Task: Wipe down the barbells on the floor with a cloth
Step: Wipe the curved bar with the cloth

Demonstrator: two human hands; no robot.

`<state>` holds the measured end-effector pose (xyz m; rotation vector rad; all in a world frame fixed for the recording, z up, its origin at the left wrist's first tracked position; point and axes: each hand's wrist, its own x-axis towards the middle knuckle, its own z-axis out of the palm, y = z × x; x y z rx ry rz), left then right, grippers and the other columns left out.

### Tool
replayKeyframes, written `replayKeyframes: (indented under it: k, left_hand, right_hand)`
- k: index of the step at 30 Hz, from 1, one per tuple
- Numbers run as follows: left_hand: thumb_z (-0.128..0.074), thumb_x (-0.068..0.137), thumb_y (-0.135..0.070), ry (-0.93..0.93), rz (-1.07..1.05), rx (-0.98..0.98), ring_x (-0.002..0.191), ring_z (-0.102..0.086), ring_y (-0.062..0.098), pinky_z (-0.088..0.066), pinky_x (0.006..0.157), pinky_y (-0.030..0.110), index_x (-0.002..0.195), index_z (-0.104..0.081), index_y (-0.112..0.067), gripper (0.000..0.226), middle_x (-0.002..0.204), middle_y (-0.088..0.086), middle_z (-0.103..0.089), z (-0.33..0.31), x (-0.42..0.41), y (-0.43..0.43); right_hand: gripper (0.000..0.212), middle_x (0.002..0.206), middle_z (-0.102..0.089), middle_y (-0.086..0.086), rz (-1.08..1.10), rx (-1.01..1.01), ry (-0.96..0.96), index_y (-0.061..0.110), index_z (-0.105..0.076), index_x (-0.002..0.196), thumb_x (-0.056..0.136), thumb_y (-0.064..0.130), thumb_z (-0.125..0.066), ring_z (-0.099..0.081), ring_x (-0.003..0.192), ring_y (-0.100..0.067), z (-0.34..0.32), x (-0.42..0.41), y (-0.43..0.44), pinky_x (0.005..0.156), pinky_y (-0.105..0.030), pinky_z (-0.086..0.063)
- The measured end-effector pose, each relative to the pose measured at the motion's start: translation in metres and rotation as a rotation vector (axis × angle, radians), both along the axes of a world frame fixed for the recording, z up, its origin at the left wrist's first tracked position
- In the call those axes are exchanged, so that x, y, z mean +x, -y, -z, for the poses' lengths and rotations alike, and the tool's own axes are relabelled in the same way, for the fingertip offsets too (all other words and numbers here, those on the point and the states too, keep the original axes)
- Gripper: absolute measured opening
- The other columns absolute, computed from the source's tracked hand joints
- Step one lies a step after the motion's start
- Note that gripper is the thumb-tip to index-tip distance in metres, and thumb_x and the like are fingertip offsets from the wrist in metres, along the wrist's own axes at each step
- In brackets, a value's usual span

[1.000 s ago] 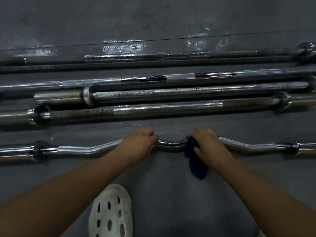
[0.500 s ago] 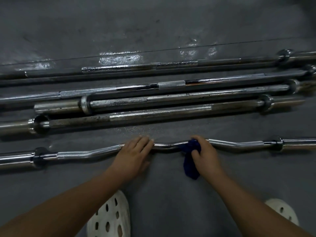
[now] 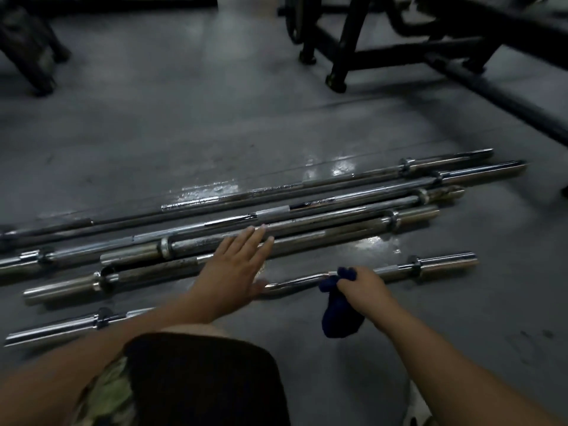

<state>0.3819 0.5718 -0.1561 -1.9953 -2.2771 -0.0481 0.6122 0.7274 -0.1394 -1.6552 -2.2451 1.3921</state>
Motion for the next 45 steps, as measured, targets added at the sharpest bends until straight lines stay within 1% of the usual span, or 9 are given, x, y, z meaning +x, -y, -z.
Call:
replayKeyframes:
  k: [8,13,17,25,28,31,36,41,45]
  left_hand:
    - [-0.040,0.090,-0.061,-0.031,0.151,0.046,0.150,-0.019,0.024,-0.024,0.118,0.045,0.156,-0.021,-0.019,0.081,0.164,0.006,-0.018,-0.036,0.021,-0.025]
    - [-0.032,0.092,-0.063,0.046,0.209,-0.002,0.149,-0.026,0.025,-0.029,0.117,0.044,0.156,-0.028,-0.018,0.078,0.163,0.007,-0.024,-0.005,0.027,-0.058]
    - [-0.040,0.090,-0.060,0.106,0.278,-0.058,0.144,-0.037,0.028,-0.039,0.112,0.047,0.153,-0.035,-0.016,0.077,0.160,0.010,-0.032,0.034,0.038,-0.101]
    - [-0.032,0.091,-0.063,0.235,0.407,-0.153,0.148,-0.027,0.027,-0.035,0.114,0.047,0.156,-0.024,-0.017,0.080,0.163,0.010,-0.022,0.100,0.072,-0.194]
    - [-0.038,0.087,-0.060,0.234,0.448,-0.144,0.143,-0.037,0.029,-0.038,0.112,0.046,0.151,-0.035,-0.013,0.080,0.159,0.012,-0.032,0.113,0.085,-0.218]
    - [-0.055,0.082,-0.058,0.248,0.472,-0.141,0.138,-0.044,0.029,-0.040,0.109,0.044,0.148,-0.041,-0.012,0.081,0.155,0.013,-0.039,0.135,0.101,-0.234]
    - [-0.069,0.075,-0.056,0.345,0.415,-0.213,0.133,-0.050,0.030,-0.047,0.105,0.045,0.146,-0.044,-0.011,0.087,0.153,0.014,-0.042,0.178,0.128,-0.230]
    - [-0.056,0.078,-0.056,0.371,0.383,-0.268,0.136,-0.046,0.030,-0.044,0.107,0.048,0.151,-0.038,-0.011,0.088,0.156,0.013,-0.038,0.190,0.127,-0.211]
    - [-0.064,0.075,-0.052,0.352,0.410,-0.261,0.135,-0.048,0.032,-0.045,0.107,0.048,0.149,-0.041,-0.007,0.089,0.154,0.014,-0.040,0.186,0.120,-0.208]
  right_hand:
    - [0.014,0.095,-0.063,-0.005,0.062,0.083,-0.230,0.018,-0.057,0.104,0.092,0.014,-0.051,-0.058,0.082,-0.017,-0.061,0.003,-0.006,0.062,-0.028,-0.042]
    - [0.025,0.099,-0.060,-0.003,0.138,0.027,-0.256,0.027,-0.052,0.114,0.098,0.013,-0.040,-0.056,0.084,-0.015,-0.024,-0.001,-0.031,0.064,-0.030,-0.044]
    - [0.029,0.103,-0.061,-0.012,0.213,-0.130,-0.219,0.029,-0.052,0.104,0.093,0.005,-0.041,-0.063,0.097,-0.031,0.025,0.015,-0.057,0.083,-0.045,-0.055]
    - [0.032,0.105,-0.061,-0.003,0.507,0.229,-0.166,0.019,-0.058,0.108,0.087,-0.004,-0.049,-0.057,0.095,-0.017,0.075,0.075,-0.165,0.075,-0.016,-0.045]
    - [0.047,0.139,-0.044,-0.011,0.345,0.260,0.043,0.015,-0.055,0.130,0.084,0.006,-0.060,-0.049,0.120,-0.025,0.116,0.096,-0.176,0.100,-0.024,-0.036]
    - [0.051,0.151,-0.035,-0.011,-0.004,0.348,0.305,0.021,-0.053,0.137,0.087,0.026,-0.063,-0.031,0.137,-0.033,0.161,0.104,-0.171,0.114,-0.039,-0.029]
    - [0.040,0.144,-0.047,-0.007,0.148,0.559,0.328,0.021,-0.059,0.130,0.090,0.025,-0.059,-0.037,0.129,-0.032,0.185,0.087,-0.155,0.109,-0.045,-0.038]
    - [0.045,0.135,-0.053,0.000,-0.170,0.658,0.227,0.022,-0.061,0.126,0.082,0.026,-0.067,-0.043,0.114,-0.025,0.192,0.101,-0.173,0.099,-0.038,-0.045]
    - [0.033,0.128,-0.058,-0.002,0.097,0.586,0.231,0.020,-0.069,0.112,0.081,0.023,-0.057,-0.046,0.109,-0.029,0.187,0.071,-0.166,0.096,-0.039,-0.047]
